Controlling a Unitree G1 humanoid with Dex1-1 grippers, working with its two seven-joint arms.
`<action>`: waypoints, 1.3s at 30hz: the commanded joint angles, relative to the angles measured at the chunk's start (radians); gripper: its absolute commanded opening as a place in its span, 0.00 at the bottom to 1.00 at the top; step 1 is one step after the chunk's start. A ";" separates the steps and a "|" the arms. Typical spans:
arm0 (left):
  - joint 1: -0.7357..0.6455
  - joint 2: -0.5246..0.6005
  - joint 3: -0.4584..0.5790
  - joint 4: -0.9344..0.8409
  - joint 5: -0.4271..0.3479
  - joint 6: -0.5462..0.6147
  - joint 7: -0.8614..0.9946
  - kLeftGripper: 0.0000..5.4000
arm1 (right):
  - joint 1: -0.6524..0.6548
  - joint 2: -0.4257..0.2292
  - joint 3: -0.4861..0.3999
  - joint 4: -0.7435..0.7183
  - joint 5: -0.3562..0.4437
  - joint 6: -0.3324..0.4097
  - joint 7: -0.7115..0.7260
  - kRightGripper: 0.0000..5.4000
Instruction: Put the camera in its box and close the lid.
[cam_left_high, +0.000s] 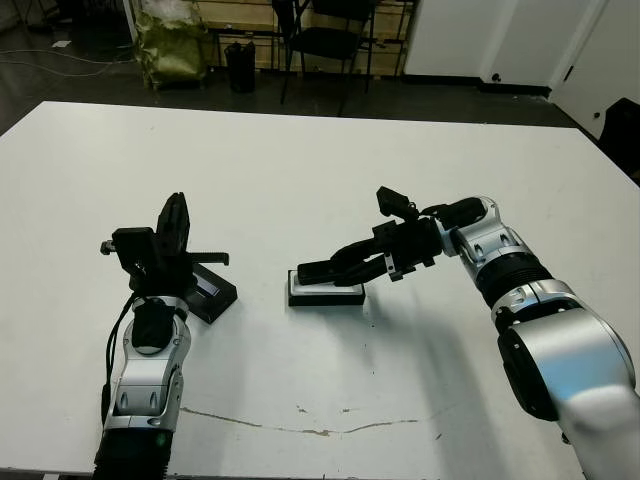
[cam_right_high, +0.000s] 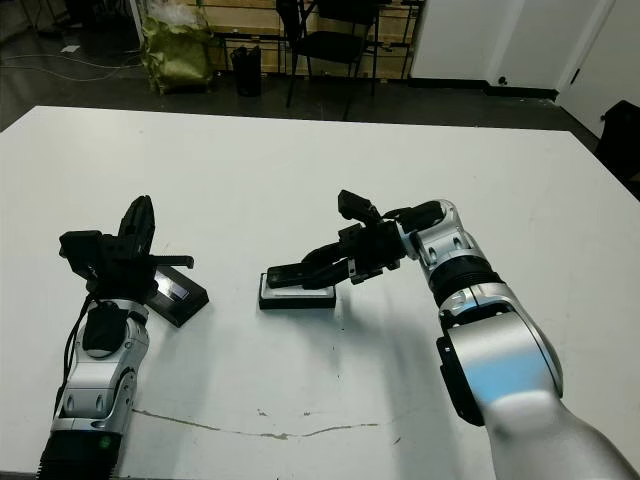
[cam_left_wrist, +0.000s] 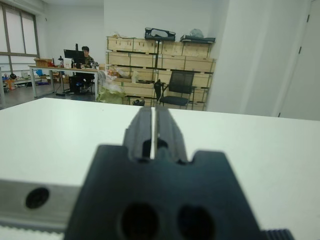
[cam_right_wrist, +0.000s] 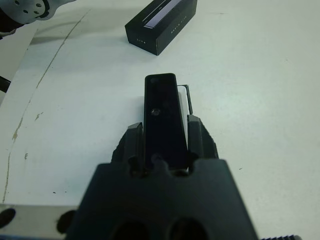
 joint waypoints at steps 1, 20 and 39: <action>0.011 -0.001 -0.002 0.003 0.003 0.018 0.003 0.00 | 0.014 0.004 0.000 0.005 -0.004 -0.070 0.007 0.13; 0.016 -0.004 -0.006 -0.009 0.008 0.026 0.007 0.00 | 0.007 0.001 0.018 0.022 -0.033 -0.069 -0.023 0.13; 0.016 -0.009 -0.005 -0.013 0.009 0.033 0.011 0.00 | 0.017 0.000 0.029 0.018 -0.061 -0.153 -0.055 0.13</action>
